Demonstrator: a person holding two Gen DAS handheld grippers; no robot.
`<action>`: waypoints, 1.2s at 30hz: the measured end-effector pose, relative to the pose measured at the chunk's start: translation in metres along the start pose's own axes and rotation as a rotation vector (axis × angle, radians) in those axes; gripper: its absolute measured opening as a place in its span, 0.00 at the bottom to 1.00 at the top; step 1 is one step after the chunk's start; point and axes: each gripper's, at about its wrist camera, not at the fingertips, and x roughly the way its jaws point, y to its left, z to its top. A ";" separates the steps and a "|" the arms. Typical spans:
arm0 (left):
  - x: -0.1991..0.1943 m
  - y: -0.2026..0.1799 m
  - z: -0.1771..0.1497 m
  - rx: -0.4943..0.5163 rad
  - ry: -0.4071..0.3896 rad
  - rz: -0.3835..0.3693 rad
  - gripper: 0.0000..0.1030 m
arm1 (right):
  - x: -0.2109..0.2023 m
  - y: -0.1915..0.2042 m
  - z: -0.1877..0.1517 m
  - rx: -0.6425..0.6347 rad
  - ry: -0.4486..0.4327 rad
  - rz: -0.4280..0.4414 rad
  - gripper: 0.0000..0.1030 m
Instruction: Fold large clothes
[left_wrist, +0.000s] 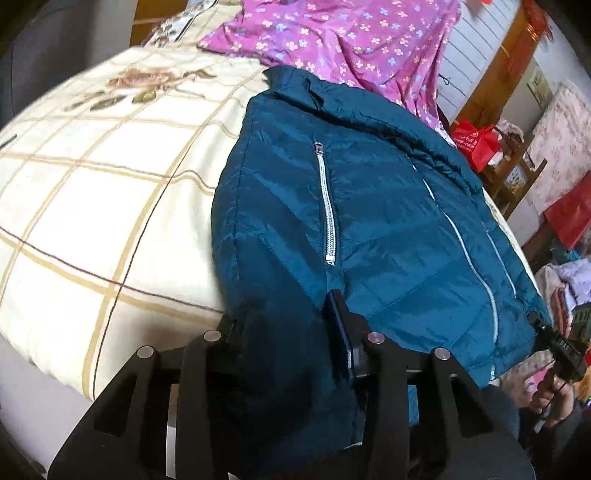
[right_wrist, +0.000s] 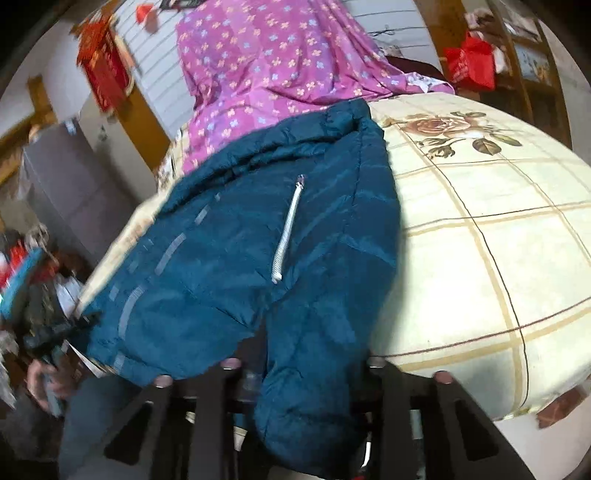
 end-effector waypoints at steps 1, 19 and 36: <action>-0.003 0.003 0.002 -0.019 0.011 -0.005 0.22 | -0.007 0.001 0.004 0.020 -0.024 0.026 0.16; -0.151 0.013 -0.009 0.018 -0.183 -0.122 0.12 | -0.126 0.039 -0.013 0.059 -0.163 0.170 0.13; -0.170 0.017 -0.020 0.060 -0.185 -0.110 0.12 | -0.159 0.051 -0.023 0.061 -0.175 0.206 0.13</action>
